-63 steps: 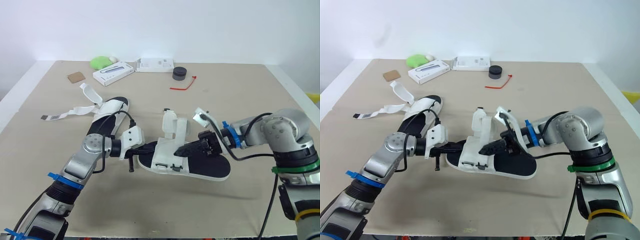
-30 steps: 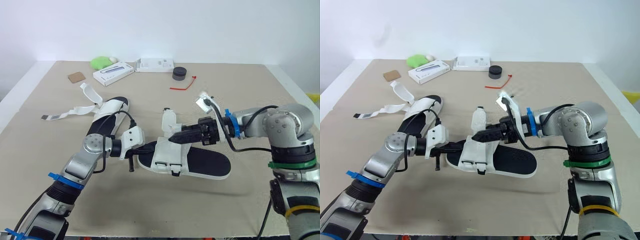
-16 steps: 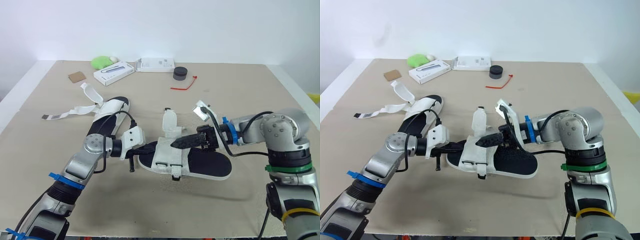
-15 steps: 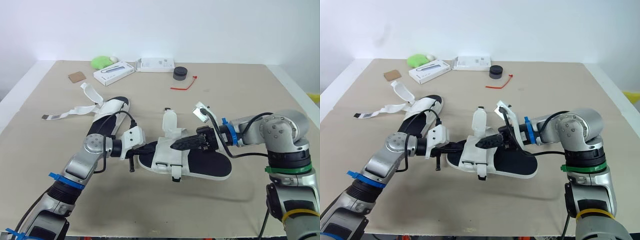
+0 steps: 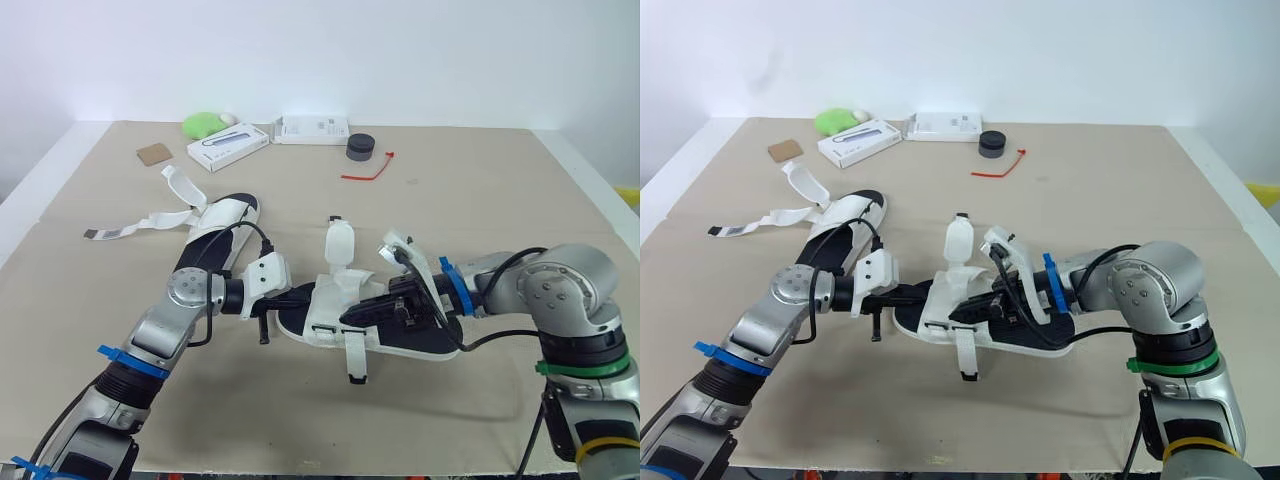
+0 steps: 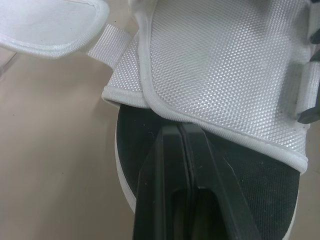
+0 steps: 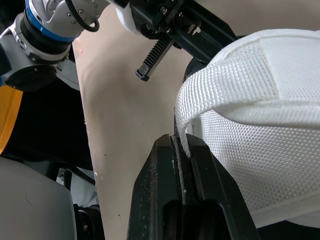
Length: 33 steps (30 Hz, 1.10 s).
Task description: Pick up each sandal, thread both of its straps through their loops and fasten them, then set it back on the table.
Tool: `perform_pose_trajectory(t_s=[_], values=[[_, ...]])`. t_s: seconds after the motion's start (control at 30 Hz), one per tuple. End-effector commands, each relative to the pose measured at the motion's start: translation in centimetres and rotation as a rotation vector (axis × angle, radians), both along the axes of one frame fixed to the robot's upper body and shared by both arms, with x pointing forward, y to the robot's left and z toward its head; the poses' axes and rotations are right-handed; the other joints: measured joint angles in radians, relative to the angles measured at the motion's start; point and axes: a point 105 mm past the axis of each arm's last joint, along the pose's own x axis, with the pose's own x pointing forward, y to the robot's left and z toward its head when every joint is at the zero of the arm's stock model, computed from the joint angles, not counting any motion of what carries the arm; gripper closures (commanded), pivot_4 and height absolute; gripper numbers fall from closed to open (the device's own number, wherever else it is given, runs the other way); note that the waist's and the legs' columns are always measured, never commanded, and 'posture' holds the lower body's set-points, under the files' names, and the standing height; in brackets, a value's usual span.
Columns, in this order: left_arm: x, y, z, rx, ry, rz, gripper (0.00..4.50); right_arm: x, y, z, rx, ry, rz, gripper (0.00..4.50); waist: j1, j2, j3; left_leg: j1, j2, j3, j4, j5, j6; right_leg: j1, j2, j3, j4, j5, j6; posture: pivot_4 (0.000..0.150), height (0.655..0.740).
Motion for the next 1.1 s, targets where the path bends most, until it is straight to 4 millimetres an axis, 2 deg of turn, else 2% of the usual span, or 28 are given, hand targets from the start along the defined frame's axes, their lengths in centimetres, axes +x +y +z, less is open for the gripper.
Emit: perform_pose_trajectory(t_s=[0.03, 0.27, 0.47, 0.57, 0.67, 0.77, 0.93, 1.03, 1.1], values=[[0.2, 0.0, 0.2, 0.001, -0.009, 0.010, 4.50, -0.4, 0.1, 0.6, 0.006, -0.033, 0.035, 4.45, 0.000, 0.000, 0.000, 0.000, 0.000, 0.000, 0.000, 0.000, 0.000, 0.000, 0.000, 0.000, 0.000, 0.000, 0.000, 0.150, 0.7400], [0.3, 0.0, 0.3, -0.002, -0.013, 0.016, 4.50, -0.5, -0.1, 1.4, 0.011, -0.040, 0.066, 4.45, 0.000, 0.000, 0.000, 0.000, 0.000, 0.000, 0.000, 0.000, 0.000, 0.000, 0.000, 0.000, 0.000, 0.000, 0.000, 0.150, 0.7400], [0.0, 0.1, 0.1, 0.002, -0.007, 0.018, 4.50, -0.9, -2.0, 2.9, 0.023, -0.069, 0.065, 4.45, 0.002, 0.000, 0.000, 0.000, 0.000, 0.000, 0.000, 0.000, 0.000, 0.000, 0.000, 0.000, 0.000, 0.000, 0.000, 0.150, 0.7400], [-0.1, 0.2, 0.0, 0.004, -0.003, 0.018, 4.50, -1.6, -2.9, 3.1, 0.019, -0.075, 0.084, 4.45, 0.002, 0.000, 0.000, -0.001, -0.001, 0.000, 0.000, 0.000, 0.000, 0.000, -0.001, 0.000, -0.001, -0.001, 0.001, 0.150, 0.7400], [0.0, 0.3, -0.1, 0.006, 0.001, 0.020, 4.50, -1.9, -2.9, 2.5, 0.024, -0.072, 0.091, 4.45, 0.002, 0.000, 0.000, -0.001, -0.001, 0.000, 0.000, -0.001, 0.001, 0.000, -0.001, 0.000, -0.001, -0.001, 0.002, 0.150, 0.7400], [0.1, 0.2, 0.0, 0.004, 0.001, 0.019, 4.50, -1.6, -2.4, 1.6, 0.014, -0.087, 0.084, 4.45, 0.000, 0.000, 0.000, -0.001, -0.001, 0.000, 0.000, -0.001, 0.001, 0.000, 0.000, 0.000, -0.001, -0.001, 0.002, 0.150, 0.7400], [0.2, 0.0, 0.1, 0.003, -0.004, 0.011, 4.50, 0.1, -1.8, 1.1, 0.015, -0.134, 0.034, 4.45, 0.001, 0.000, 0.000, 0.000, 0.000, 0.000, 0.000, 0.000, 0.000, 0.000, 0.001, 0.001, 0.000, -0.001, 0.001, 0.150, 0.7400], [0.2, -0.1, 0.9, -0.029, -0.001, -0.001, 4.50, 0.9, -1.5, 1.0, 0.020, -0.144, 0.010, 4.45, 0.000, 0.000, 0.000, 0.000, 0.000, 0.000, 0.000, 0.000, -0.001, 0.000, 0.001, 0.001, 0.000, -0.001, 0.001, 0.150, 0.7400], [0.5, 0.8, 2.1, -0.068, 0.017, -0.007, 4.50, 1.3, -1.4, 1.2, 0.024, -0.148, 0.000, 4.45, 0.001, 0.000, 0.000, 0.000, 0.000, 0.000, 0.000, 0.000, -0.001, 0.000, 0.001, 0.001, 0.000, -0.001, 0.001, 0.150, 0.7400]])
